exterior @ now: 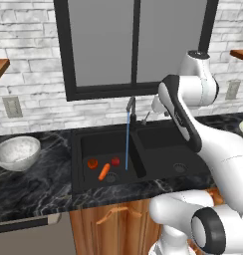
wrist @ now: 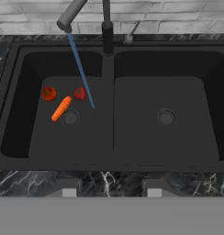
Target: Pick the tomatos from the sink and place them in one bowl. Place the carrot in the other bowl. Then turn off the sink faucet.
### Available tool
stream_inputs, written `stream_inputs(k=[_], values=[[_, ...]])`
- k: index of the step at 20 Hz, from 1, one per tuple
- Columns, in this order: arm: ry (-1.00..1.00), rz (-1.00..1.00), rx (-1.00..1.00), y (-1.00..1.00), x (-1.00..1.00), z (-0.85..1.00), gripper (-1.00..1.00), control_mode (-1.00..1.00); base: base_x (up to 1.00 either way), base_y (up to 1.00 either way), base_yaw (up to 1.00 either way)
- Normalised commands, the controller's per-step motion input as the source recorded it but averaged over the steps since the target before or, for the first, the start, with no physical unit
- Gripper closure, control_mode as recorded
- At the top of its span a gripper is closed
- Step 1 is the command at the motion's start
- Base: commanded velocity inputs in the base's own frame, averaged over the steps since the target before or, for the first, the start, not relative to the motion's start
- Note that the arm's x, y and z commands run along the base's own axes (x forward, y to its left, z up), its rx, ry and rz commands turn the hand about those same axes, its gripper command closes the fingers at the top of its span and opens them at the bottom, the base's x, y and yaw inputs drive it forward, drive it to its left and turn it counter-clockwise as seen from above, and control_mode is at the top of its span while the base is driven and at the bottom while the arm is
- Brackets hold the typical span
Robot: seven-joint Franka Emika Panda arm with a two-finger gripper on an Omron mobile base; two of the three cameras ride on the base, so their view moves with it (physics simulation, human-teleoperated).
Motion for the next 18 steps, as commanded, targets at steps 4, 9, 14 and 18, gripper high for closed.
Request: stream_inputs(k=[4,9,14,18], values=[[-0.13,0.00,0.00,0.06,-0.16,-0.15,-1.00,-1.00,0.00,0.00,0.00],[-0.07,0.00,0.00,0.42,-0.16,-0.19,-1.00,-1.00,0.00,0.00,0.00],[0.09,0.00,0.00,0.57,0.00,-0.08,-1.00,-1.00,0.00,0.00,0.00],[0.19,0.00,0.00,0.56,0.00,-0.08,-1.00,-1.00,0.00,0.00,0.00]])
